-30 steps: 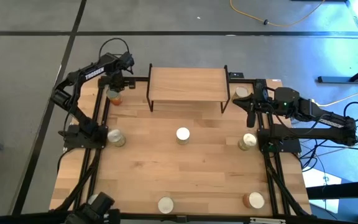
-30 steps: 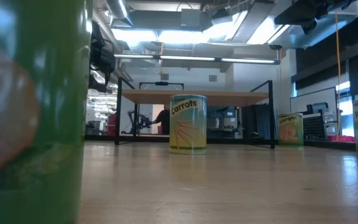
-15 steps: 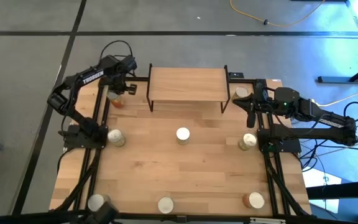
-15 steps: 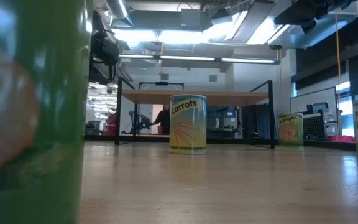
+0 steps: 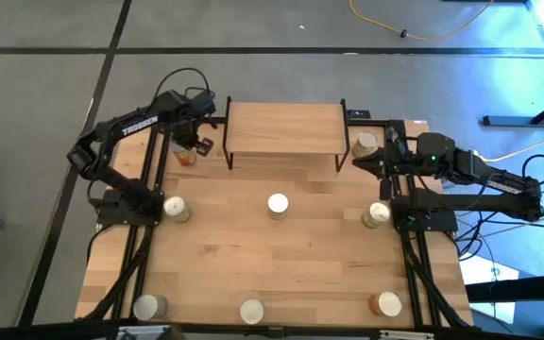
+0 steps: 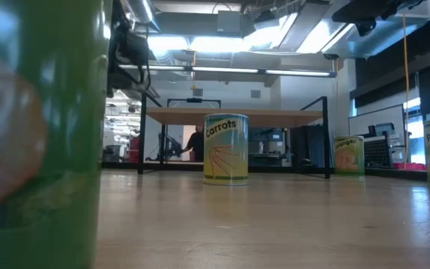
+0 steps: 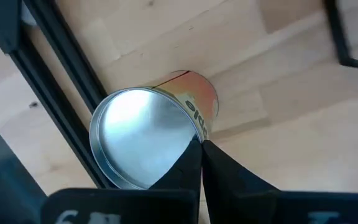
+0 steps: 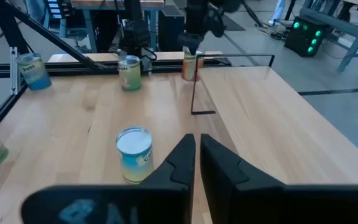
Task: Pick and place cans onto a shelf
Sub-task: Put the top canned pineapples on the shelf
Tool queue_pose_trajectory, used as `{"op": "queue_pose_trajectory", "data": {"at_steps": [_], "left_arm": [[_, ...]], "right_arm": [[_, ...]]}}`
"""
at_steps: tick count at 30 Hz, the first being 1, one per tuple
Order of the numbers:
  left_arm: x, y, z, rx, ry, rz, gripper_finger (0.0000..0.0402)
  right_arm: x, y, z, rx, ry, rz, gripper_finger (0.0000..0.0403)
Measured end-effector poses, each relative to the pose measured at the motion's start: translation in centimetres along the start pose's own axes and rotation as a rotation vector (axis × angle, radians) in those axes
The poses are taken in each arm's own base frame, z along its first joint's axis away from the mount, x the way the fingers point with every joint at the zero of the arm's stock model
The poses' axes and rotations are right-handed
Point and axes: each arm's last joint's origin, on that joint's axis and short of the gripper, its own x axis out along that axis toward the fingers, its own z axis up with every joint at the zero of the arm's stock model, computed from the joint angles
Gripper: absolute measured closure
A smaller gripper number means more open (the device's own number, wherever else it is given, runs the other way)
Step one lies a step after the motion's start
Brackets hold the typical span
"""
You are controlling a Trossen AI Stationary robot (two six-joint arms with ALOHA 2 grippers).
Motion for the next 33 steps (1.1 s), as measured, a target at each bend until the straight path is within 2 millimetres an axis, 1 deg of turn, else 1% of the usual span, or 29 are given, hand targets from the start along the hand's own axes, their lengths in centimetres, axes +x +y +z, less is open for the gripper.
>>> {"op": "queue_pose_trajectory", "data": {"at_steps": [3, 5, 12, 16, 19, 24, 28, 30, 33], "left_arm": [[-1.9, 0.1, -1.0, 0.023, -0.043, -0.024, 0.0401], [-3.6, 0.2, -1.7, 0.036, -0.074, -0.028, 0.0401], [-10.6, 0.8, -3.7, 0.119, -0.199, 0.014, 0.0402], [-14.3, 0.9, -4.2, 0.153, -0.317, -0.026, 0.0402], [-16.4, 0.7, -4.3, 0.176, -0.394, -0.062, 0.0401], [-19.0, -0.1, -3.8, 0.198, -0.498, -0.069, 0.0401], [-20.4, -1.6, -2.5, 0.262, -0.574, -0.096, 0.0401], [-20.7, -2.6, -1.7, 0.307, -0.592, -0.103, 0.0401], [-20.6, -4.3, -0.1, 0.37, -0.595, -0.099, 0.0401]], "right_arm": [[0.0, 0.0, 0.0, 0.003, 0.0, 0.0, 0.0374], [0.0, 0.0, 0.0, 0.004, -0.001, 0.0, 0.0374], [0.0, 0.0, 0.0, 0.005, 0.0, -0.004, 0.0374], [0.0, -0.1, -0.1, 0.005, 0.007, -0.034, 0.0374], [0.0, -0.2, -0.2, 0.006, 0.018, -0.057, 0.0374], [0.0, -0.2, -0.2, 0.006, 0.021, -0.061, 0.0374], [0.0, -0.2, -0.2, 0.006, 0.022, -0.061, 0.0374], [0.0, -0.2, -0.2, 0.006, 0.022, -0.061, 0.0374], [0.0, -0.2, -0.2, 0.006, 0.022, -0.064, 0.0374]]}}
